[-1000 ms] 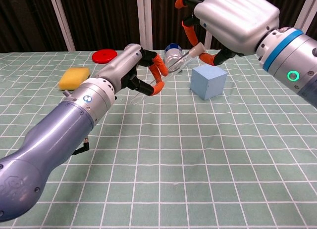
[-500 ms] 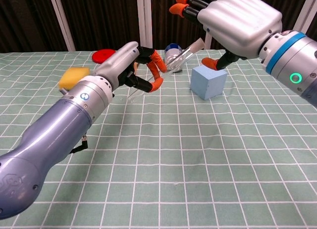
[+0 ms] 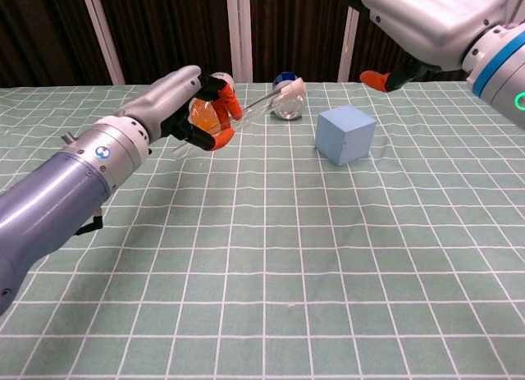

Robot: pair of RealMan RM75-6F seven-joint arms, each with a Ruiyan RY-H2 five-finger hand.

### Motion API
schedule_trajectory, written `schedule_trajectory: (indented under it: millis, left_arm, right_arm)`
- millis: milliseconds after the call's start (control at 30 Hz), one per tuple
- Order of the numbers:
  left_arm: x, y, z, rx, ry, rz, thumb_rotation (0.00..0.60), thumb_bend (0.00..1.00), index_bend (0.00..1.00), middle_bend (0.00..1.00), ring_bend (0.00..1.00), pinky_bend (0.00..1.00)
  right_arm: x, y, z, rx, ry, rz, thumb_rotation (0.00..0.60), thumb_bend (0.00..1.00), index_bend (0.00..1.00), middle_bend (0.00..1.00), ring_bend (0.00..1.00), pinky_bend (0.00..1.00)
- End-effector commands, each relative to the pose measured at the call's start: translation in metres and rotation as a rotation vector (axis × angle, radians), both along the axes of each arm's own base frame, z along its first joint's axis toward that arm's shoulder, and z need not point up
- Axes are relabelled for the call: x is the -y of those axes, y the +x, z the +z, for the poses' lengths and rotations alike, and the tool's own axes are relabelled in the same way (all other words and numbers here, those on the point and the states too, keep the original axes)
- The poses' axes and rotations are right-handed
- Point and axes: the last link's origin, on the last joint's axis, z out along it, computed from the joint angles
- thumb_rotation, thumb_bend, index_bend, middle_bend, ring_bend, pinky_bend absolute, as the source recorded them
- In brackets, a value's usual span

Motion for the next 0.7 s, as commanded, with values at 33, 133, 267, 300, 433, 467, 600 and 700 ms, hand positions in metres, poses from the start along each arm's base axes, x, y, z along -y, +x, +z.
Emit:
schedule_trajectory:
  millis: [33,133,267,300,433,467,600,700]
  left_arm:
    - [-0.004,-0.017,0.003,-0.136,-0.018,0.023,0.600,0.66,0.46,0.50,0.07,0.00]
    - [-0.005,-0.026,0.001,-0.240,-0.047,0.033,0.600,0.66,0.47,0.50,0.07,0.00]
    - [-0.002,-0.031,-0.006,-0.304,-0.075,0.051,0.600,0.66,0.47,0.50,0.07,0.00]
    - [-0.001,-0.032,-0.009,-0.312,-0.084,0.057,0.600,0.66,0.47,0.50,0.07,0.00]
    - [0.002,-0.033,-0.020,-0.343,-0.108,0.064,0.600,0.66,0.47,0.50,0.07,0.00]
    - [0.003,-0.033,-0.023,-0.354,-0.113,0.061,0.600,0.66,0.47,0.50,0.07,0.00]
    - [0.005,-0.031,-0.031,-0.380,-0.125,0.050,0.600,0.66,0.47,0.50,0.07,0.00]
    - [0.005,-0.030,-0.035,-0.392,-0.130,0.046,0.600,0.66,0.46,0.50,0.07,0.00]
  right_arm:
    - [0.001,-0.001,0.004,0.013,-0.004,-0.008,0.600,0.36,0.00,0.00,0.00,0.00]
    - [0.000,-0.003,0.005,0.016,-0.005,-0.014,0.600,0.36,0.00,0.00,0.00,0.00]
    - [0.000,-0.005,0.007,0.024,-0.006,-0.024,0.600,0.36,0.00,0.00,0.00,0.00]
    - [-0.001,-0.006,0.008,0.029,-0.006,-0.028,0.600,0.36,0.00,0.00,0.00,0.00]
    - [-0.001,-0.007,0.010,0.029,-0.011,-0.030,0.600,0.36,0.00,0.00,0.00,0.00]
    - [-0.002,-0.007,0.011,0.031,-0.011,-0.030,0.600,0.36,0.00,0.00,0.00,0.00]
    - [-0.002,-0.008,0.013,0.041,-0.012,-0.034,0.600,0.36,0.00,0.00,0.00,0.00]
    - [-0.002,-0.009,0.013,0.047,-0.008,-0.040,0.600,0.36,0.00,0.00,0.00,0.00]
